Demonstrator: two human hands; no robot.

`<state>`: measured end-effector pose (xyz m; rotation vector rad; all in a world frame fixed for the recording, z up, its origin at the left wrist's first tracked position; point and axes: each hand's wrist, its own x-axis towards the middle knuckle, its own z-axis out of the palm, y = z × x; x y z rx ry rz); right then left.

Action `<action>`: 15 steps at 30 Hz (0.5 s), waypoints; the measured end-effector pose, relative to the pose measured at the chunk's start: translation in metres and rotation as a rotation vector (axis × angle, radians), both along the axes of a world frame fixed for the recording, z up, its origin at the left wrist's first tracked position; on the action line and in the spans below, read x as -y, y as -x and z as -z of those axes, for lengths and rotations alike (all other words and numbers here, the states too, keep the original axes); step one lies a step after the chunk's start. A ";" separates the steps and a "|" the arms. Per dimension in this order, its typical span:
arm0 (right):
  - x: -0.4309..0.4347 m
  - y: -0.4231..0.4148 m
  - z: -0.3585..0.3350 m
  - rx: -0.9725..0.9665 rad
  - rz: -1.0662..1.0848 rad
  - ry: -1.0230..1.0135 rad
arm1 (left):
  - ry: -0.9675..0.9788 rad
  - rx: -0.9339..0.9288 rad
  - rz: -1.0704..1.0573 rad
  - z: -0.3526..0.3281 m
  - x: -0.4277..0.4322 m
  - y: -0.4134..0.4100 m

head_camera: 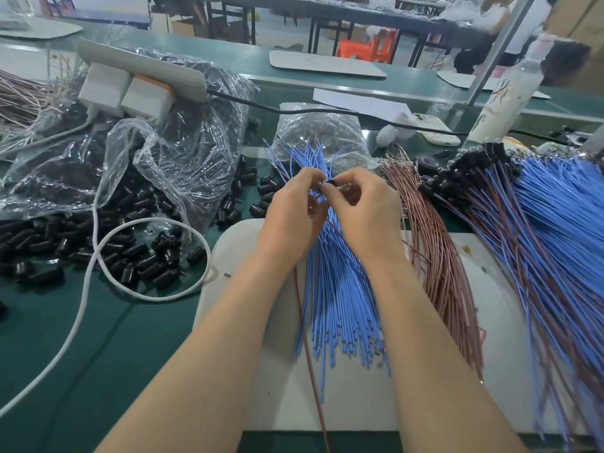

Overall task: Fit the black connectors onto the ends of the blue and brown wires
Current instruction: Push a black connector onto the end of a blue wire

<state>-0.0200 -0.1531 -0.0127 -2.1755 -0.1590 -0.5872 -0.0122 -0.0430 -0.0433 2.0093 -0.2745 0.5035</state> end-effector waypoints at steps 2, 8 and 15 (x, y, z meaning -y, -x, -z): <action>-0.003 0.001 0.000 0.016 -0.005 0.011 | -0.042 -0.013 -0.095 0.003 -0.001 -0.001; -0.007 0.002 0.001 0.036 -0.027 0.040 | -0.067 -0.023 -0.163 0.001 0.001 -0.001; -0.006 0.004 -0.003 -0.009 -0.073 0.030 | -0.092 0.039 -0.178 -0.001 0.001 0.001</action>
